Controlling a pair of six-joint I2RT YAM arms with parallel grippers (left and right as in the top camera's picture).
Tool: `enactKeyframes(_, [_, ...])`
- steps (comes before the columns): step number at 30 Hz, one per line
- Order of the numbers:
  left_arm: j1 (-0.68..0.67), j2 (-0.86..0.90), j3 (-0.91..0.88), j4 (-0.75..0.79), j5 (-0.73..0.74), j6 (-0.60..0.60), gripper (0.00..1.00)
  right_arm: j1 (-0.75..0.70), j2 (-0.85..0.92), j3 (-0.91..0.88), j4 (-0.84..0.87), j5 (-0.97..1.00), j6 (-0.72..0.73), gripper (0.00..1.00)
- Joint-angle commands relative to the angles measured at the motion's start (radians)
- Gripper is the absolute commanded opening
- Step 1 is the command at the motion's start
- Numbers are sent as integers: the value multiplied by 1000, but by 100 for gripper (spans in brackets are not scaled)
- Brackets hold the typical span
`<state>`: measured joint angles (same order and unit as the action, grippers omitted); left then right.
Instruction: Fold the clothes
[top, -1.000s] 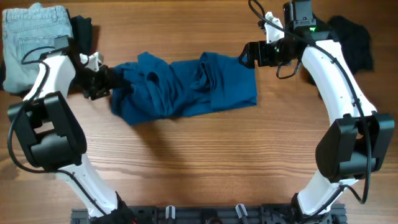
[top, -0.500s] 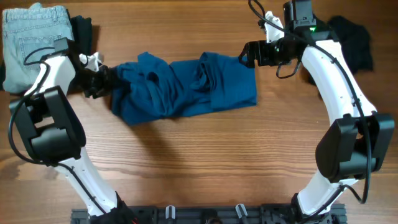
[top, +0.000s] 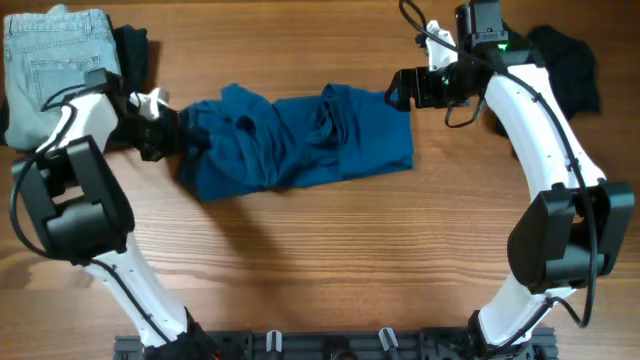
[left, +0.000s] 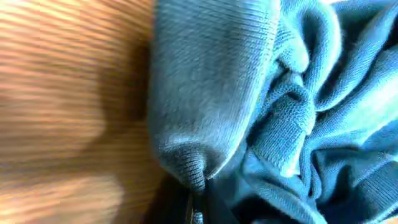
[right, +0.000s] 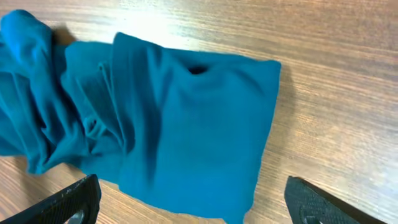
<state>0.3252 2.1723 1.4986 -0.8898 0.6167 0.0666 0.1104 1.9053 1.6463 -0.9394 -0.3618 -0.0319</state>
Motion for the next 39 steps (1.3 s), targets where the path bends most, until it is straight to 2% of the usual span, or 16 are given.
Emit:
enactKeyframes(1, [48, -157, -6, -8, 19, 8, 4, -1, -5, 13, -16, 29, -21, 95])
enactKeyframes(5, [61, -299, -6, -4, 16, 8, 4, 0, -5, 3, -26, 28, -20, 94])
enactKeyframes(7, [64, -352, -6, 0, 11, 4, 4, 0, -2, -25, -21, 13, -18, 75])
enactKeyframes(9, [65, -386, -6, 5, 11, -17, 4, 6, 8, -64, 2, -17, -17, 46])
enactKeyframes(11, [65, -399, -6, 4, 11, -22, 4, 6, 14, -107, 56, -82, 12, 21])
enactKeyframes(13, [65, -401, -6, -1, 12, -22, 4, 10, 21, -154, 127, -166, 55, 8])
enactKeyframes(14, [64, -401, -6, -2, 16, -23, 4, 14, 21, -183, 169, -201, 73, 5])
enactKeyframes(17, [51, -404, -4, 1, 23, -29, 4, 37, 22, -264, 285, -254, 125, 4])
enactKeyframes(24, [-47, -407, 78, -4, 23, -30, 4, 88, 33, -416, 526, -221, 248, 4])
enactKeyframes(34, [-117, -458, 151, -10, 21, -55, 4, 71, 136, -420, 586, -166, 274, 4])
enactKeyframes(39, [-257, -462, 151, 19, 14, -53, 4, 71, 222, -420, 607, -170, 322, 4])
